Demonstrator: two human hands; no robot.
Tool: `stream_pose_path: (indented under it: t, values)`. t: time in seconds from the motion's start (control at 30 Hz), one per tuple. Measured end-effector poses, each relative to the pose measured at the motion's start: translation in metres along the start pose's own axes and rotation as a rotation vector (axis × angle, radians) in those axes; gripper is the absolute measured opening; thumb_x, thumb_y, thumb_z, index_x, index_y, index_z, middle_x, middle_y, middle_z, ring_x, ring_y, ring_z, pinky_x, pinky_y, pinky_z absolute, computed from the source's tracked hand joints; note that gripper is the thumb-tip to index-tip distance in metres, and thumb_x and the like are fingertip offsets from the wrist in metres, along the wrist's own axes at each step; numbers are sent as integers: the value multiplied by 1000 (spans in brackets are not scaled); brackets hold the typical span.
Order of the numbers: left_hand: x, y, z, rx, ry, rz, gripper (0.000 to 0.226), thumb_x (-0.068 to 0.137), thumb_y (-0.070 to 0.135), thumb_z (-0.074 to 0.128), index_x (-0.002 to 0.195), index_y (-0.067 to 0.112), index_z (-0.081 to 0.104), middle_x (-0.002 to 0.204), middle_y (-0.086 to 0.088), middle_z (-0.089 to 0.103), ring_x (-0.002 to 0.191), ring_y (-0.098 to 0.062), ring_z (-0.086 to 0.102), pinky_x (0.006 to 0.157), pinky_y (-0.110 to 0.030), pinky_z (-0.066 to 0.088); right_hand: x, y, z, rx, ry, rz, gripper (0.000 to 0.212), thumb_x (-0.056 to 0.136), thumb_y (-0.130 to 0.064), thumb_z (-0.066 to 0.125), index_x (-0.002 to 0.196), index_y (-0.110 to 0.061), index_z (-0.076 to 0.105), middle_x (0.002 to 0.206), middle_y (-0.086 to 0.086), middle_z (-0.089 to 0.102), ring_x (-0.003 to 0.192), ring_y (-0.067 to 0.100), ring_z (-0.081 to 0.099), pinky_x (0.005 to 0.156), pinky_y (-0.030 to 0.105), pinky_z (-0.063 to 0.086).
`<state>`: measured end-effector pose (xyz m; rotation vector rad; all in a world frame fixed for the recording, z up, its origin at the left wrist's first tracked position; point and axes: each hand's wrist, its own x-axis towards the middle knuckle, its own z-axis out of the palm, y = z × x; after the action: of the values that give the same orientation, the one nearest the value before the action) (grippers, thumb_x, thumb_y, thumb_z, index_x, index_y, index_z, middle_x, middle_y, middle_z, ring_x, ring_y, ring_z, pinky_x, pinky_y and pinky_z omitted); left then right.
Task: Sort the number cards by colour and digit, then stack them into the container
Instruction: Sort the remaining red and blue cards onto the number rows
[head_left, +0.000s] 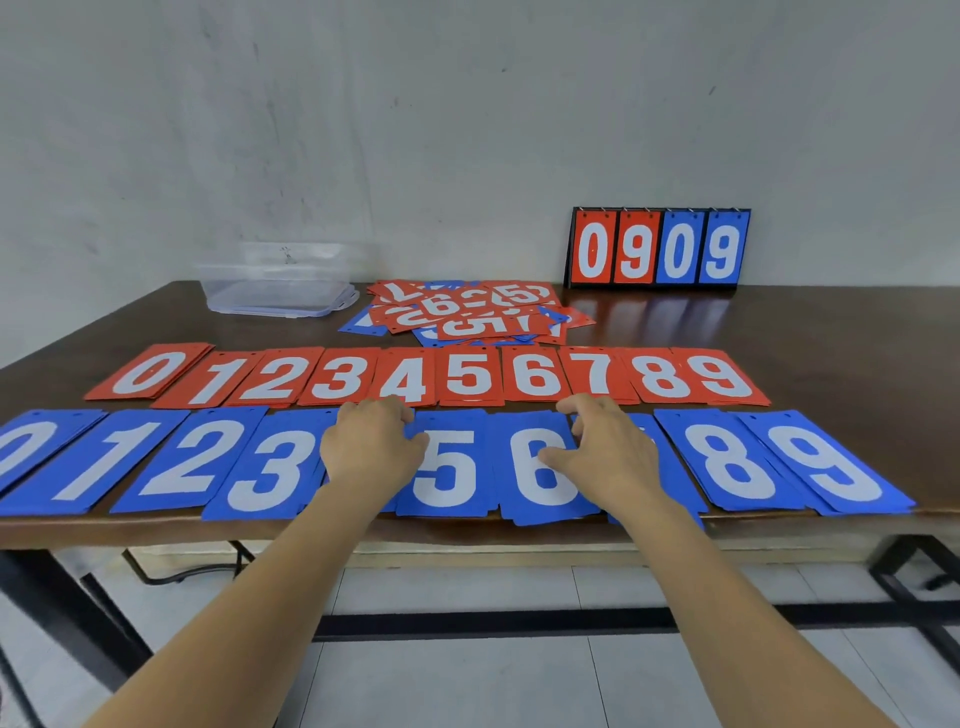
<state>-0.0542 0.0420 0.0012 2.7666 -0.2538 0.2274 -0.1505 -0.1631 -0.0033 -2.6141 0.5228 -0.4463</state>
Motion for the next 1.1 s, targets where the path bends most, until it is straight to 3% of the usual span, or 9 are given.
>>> stream_pose_path:
  t: [0.2,0.53,0.73,0.93,1.03,1.1]
  values:
    - [2,7,-1,-62,45,43,41,88,41,66,125,25,57,122,3,61,115,-19,55,92,-42,51,5,1,-4,73,30,-53,46,88,-40,66,129,-30,49,115,-10,53,96,7,49,66,22,36]
    - [51,22,-14,-92,60,125,40,88,42,65,124,25,57,121,4,61,110,-17,56,88,-40,54,55,-28,-11,124,73,-109,38,90,-35,64,126,-27,55,118,-8,60,94,6,52,75,27,48]
    - [112,14,-18,-143,-13,162,29,89,38,63,116,26,60,110,6,66,96,-15,63,85,-39,55,108,-49,-5,96,43,1,37,91,-37,63,125,-25,56,117,-5,64,101,12,60,81,32,53]
    - [172,-8,-11,-165,-78,141,26,90,33,63,114,24,62,110,6,66,102,-15,61,91,-41,53,154,-48,8,36,11,142,33,92,-38,61,121,-21,57,91,-6,60,83,10,60,79,34,56]
    - [201,-20,-4,-197,-97,113,30,89,35,64,116,22,63,113,4,66,103,-17,61,89,-39,53,177,-48,20,7,-9,195,39,90,-44,60,119,-18,59,98,-4,64,84,13,62,77,35,56]
    - [220,-24,2,-221,-106,93,31,88,35,65,115,21,64,112,1,67,99,-17,62,86,-37,54,194,-49,30,-33,-41,225,42,88,-53,60,108,-16,61,92,-4,63,76,12,61,71,31,55]
